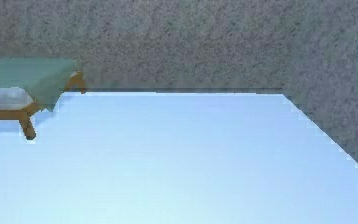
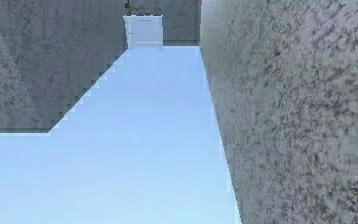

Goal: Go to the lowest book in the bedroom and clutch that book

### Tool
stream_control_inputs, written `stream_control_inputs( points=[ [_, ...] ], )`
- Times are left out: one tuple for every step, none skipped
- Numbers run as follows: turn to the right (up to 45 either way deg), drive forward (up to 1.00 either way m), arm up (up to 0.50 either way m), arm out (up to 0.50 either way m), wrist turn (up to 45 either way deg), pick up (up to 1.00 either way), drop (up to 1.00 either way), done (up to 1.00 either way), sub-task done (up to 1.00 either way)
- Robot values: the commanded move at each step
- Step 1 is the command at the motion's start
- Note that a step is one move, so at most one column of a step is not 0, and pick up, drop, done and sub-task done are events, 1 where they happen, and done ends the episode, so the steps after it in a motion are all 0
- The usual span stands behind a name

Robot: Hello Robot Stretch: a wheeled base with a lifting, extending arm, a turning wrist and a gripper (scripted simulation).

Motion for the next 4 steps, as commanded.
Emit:
stream_control_inputs(
  points=[
    [-45.0, 0.00, 0.00, 0.00, 0.0, 0.00, 0.00, 0.00, 0.00],
    [-42.0, 0.00, 0.00, 0.00, 0.0, 0.00, 0.00, 0.00, 0.00],
    [0.0, 0.40, 0.00, 0.00, 0.0, 0.00, 0.00, 0.00, 0.00],
    [-42.0, 0.00, 0.00, 0.00, 0.0, 0.00, 0.00, 0.00, 0.00]
  ],
)
